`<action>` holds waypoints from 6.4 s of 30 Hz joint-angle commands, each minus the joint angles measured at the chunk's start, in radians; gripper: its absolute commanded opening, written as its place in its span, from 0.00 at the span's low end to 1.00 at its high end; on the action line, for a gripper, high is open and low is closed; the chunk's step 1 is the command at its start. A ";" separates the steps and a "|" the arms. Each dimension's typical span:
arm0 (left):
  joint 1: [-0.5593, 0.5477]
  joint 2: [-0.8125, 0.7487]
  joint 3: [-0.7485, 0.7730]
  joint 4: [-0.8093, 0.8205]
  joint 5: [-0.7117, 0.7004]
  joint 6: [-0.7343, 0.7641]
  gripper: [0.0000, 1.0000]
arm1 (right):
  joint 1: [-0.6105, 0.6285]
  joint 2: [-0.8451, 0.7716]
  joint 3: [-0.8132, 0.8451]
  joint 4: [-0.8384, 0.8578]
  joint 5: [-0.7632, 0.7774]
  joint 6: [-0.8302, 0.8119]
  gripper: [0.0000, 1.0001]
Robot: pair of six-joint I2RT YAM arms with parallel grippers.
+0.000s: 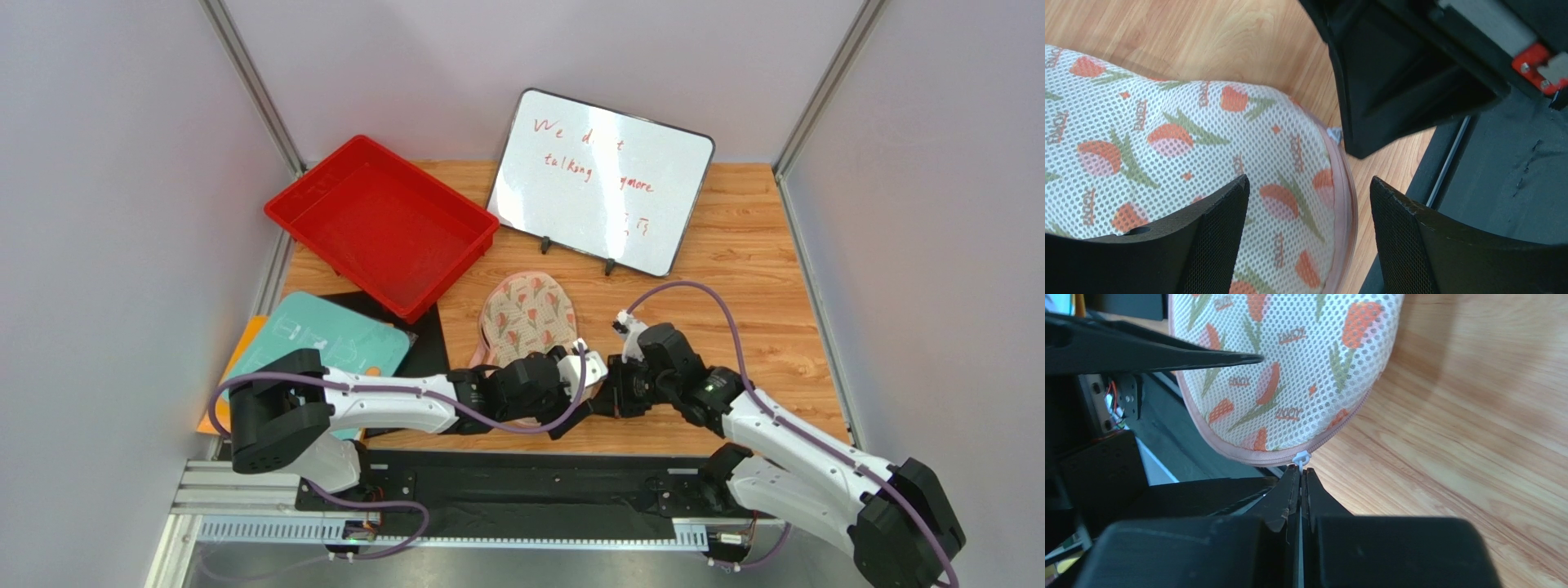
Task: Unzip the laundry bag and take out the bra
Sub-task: Unzip the laundry bag at the center of the board, then open the laundry bag at the center of the board.
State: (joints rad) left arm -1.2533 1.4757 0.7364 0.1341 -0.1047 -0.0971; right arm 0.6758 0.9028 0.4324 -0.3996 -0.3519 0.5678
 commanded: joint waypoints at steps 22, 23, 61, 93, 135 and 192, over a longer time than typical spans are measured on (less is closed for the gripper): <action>0.002 0.015 -0.038 -0.005 -0.044 -0.019 0.00 | 0.051 0.068 0.083 -0.015 0.122 -0.025 0.00; 0.002 0.009 -0.045 -0.004 -0.047 -0.021 0.00 | 0.047 0.068 0.083 -0.016 0.122 -0.028 0.00; 0.002 -0.052 -0.085 -0.031 -0.035 -0.053 0.00 | -0.148 0.258 0.100 0.081 0.097 -0.117 0.00; 0.069 -0.112 0.025 -0.122 -0.081 -0.168 1.00 | -0.157 -0.134 0.203 -0.236 0.372 -0.121 0.84; 0.755 -0.686 -0.308 -0.413 -0.029 -0.408 1.00 | 0.585 0.783 0.692 -0.050 0.636 -0.204 0.50; 0.753 -0.578 -0.285 -0.332 0.099 -0.357 0.97 | 0.337 0.382 0.459 -0.833 1.260 0.854 0.00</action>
State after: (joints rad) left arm -0.5030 0.9176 0.4198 -0.2256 -0.0154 -0.4732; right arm 1.0130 1.1992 0.8299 -1.0039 0.7933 1.1358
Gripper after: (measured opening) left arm 0.973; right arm 0.007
